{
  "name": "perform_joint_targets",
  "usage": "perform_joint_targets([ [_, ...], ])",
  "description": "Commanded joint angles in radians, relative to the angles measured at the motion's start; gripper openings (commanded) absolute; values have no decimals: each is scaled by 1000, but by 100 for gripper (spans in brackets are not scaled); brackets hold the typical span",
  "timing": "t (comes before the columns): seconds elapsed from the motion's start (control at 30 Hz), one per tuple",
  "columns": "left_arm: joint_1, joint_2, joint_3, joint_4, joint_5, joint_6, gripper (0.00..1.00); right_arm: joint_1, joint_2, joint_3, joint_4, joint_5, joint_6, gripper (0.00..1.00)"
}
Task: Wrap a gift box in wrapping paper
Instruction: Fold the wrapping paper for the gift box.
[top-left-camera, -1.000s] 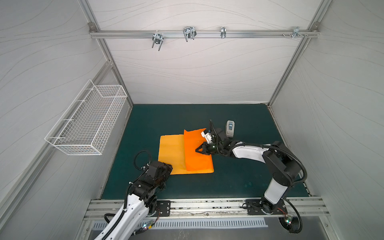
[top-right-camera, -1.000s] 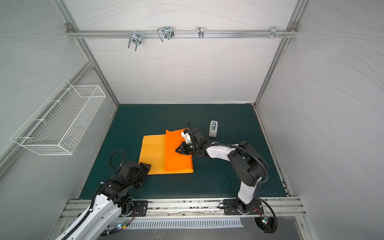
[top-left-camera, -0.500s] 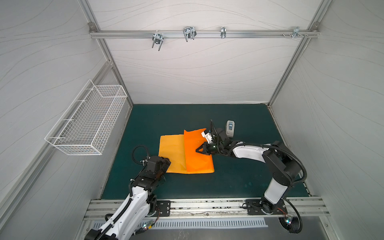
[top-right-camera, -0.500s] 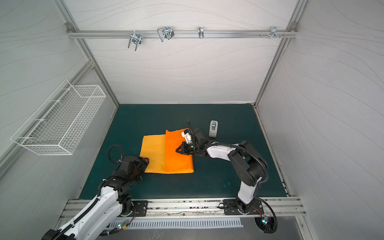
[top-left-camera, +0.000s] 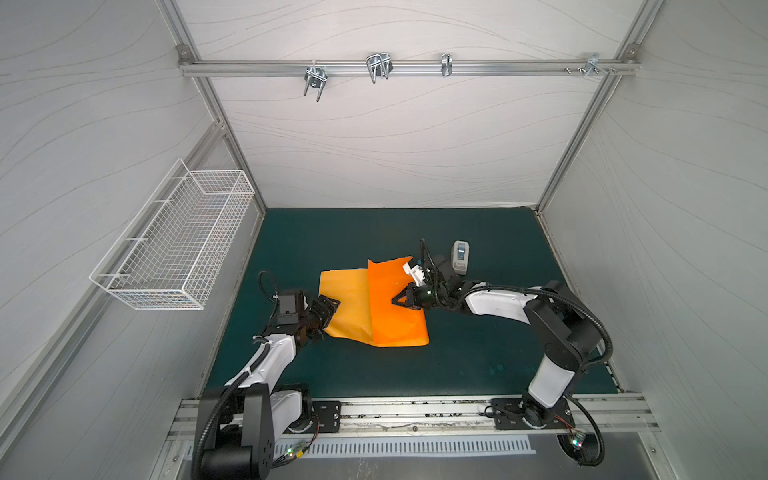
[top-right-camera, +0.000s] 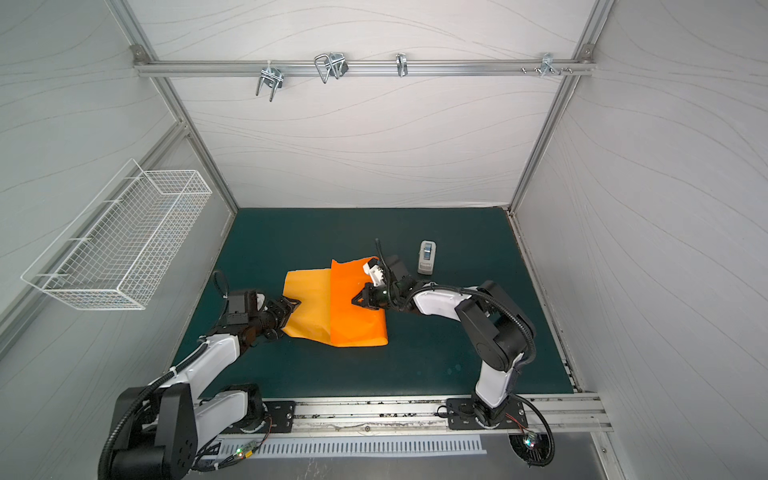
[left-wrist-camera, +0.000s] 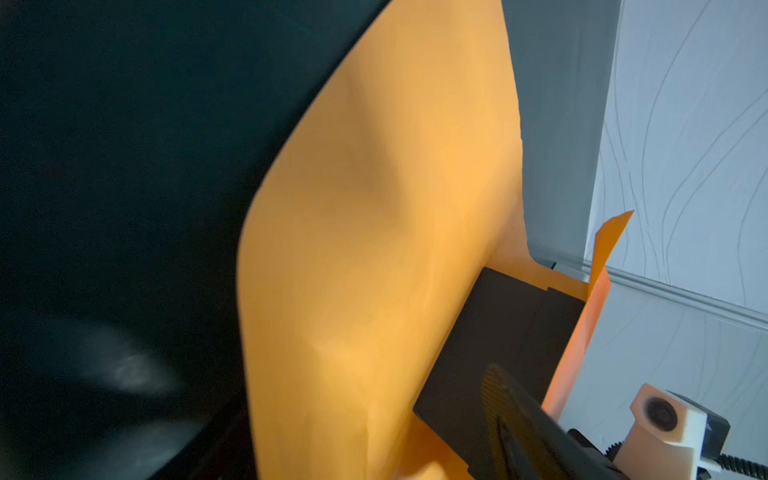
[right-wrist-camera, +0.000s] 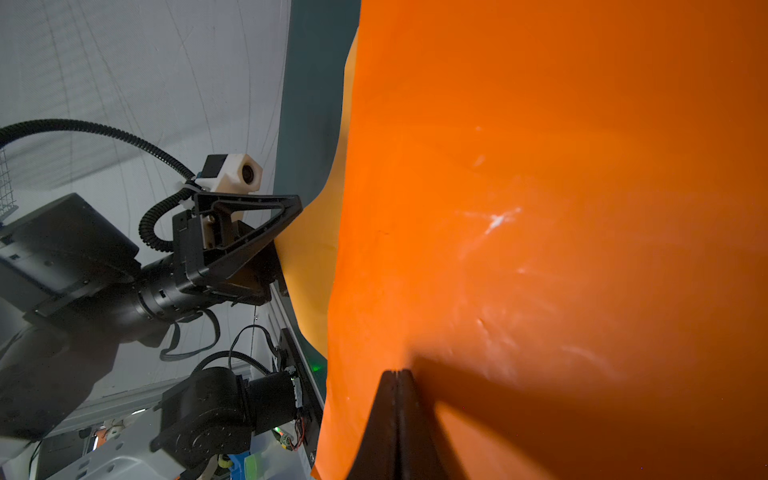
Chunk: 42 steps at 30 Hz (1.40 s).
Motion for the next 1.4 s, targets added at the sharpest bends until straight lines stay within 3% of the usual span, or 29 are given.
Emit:
perform_joint_targets([
  [0.0, 19, 36, 93, -13, 74, 84, 79, -8, 37, 1, -81, 15, 5, 0],
  [0.3, 62, 219, 225, -93, 165, 192, 76, -20, 42, 15, -84, 11, 3, 0],
  [0.47, 71, 273, 248, -137, 130, 204, 71, -20, 43, 21, -88, 11, 3, 0],
  [0.63, 72, 292, 276, -167, 95, 214, 51, -23, 49, 32, -93, 14, 1, 0],
  [0.8, 72, 287, 292, -184, 134, 236, 21, -22, 54, 43, -95, 15, 6, 0],
  [0.97, 71, 281, 292, -179, 220, 235, 7, -22, 55, 53, -98, 25, 11, 0],
  [1.37, -30, 152, 338, -253, 274, 259, 5, -21, 67, 80, -119, 50, 17, 0],
])
